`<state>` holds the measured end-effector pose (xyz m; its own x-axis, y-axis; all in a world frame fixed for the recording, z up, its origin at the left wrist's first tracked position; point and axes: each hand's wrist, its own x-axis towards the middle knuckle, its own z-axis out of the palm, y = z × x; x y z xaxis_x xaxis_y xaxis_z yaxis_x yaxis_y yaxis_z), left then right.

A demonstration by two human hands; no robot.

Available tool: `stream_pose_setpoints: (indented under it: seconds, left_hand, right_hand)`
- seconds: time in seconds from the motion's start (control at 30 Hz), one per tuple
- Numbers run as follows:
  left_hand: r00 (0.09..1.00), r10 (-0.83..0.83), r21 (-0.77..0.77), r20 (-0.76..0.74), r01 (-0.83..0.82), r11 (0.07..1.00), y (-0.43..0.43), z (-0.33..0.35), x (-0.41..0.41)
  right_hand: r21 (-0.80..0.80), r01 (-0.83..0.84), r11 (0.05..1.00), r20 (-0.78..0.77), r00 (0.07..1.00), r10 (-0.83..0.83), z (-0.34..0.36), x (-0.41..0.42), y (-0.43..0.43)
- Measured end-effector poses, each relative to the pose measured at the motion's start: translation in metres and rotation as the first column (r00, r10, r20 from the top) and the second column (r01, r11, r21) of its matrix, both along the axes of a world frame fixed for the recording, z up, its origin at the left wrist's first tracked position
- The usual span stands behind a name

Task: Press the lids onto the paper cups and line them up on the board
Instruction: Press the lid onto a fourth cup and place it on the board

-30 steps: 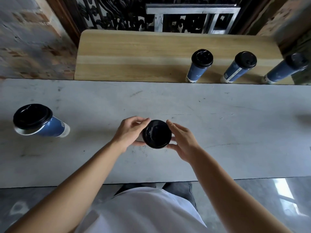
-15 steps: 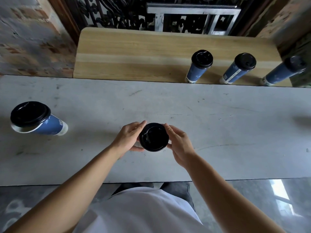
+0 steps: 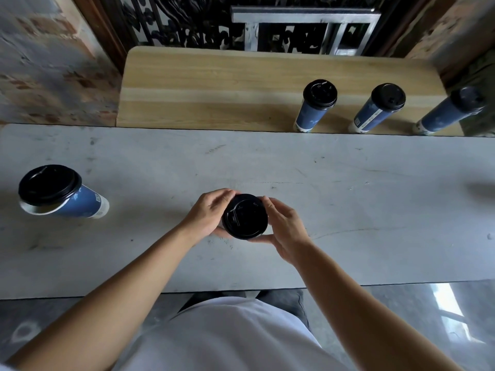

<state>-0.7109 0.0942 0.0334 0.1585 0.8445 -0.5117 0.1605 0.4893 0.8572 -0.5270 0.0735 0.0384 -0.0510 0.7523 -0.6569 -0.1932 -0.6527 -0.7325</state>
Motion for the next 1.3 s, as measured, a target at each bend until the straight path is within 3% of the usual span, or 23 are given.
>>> stream_pose_setpoints:
  seconds: [0.2,0.33,0.47,0.67,0.83,1.07,1.3]
  left_hand:
    - [0.976,0.213,-0.098,0.042,-0.209,0.973,-0.017,0.006,0.014]
    - [0.93,0.367,-0.17,0.009,-0.36,0.917,-0.026,0.005,0.024]
    - [0.962,0.272,-0.226,0.026,-0.259,0.939,-0.016,0.009,0.013]
    - [0.989,0.108,-0.339,0.099,-0.069,0.938,0.001,0.014,-0.004]
    - [0.989,0.124,-0.333,0.08,-0.091,0.939,0.0,0.009,-0.002]
    - [0.971,0.232,-0.296,0.051,-0.207,0.933,-0.012,0.002,0.005]
    - [0.91,0.413,-0.228,-0.02,-0.407,0.885,-0.026,-0.002,0.028]
  right_hand:
    - [-0.05,0.12,0.992,-0.154,0.98,-0.126,-0.007,-0.004,-0.03]
    - [-0.029,0.137,0.99,-0.177,0.974,-0.14,-0.009,-0.005,-0.039]
    - [-0.049,0.012,0.999,-0.154,0.988,-0.02,-0.005,0.003,-0.03]
    - [-0.053,-0.026,0.998,-0.137,0.99,0.018,-0.005,0.003,-0.02]
    - [-0.008,0.003,1.0,-0.096,0.995,-0.004,-0.008,-0.003,-0.026]
    - [0.004,-0.02,1.0,-0.181,0.983,0.021,-0.016,-0.001,-0.034]
    - [0.212,-0.028,0.977,0.141,0.99,-0.002,-0.019,-0.019,-0.041]
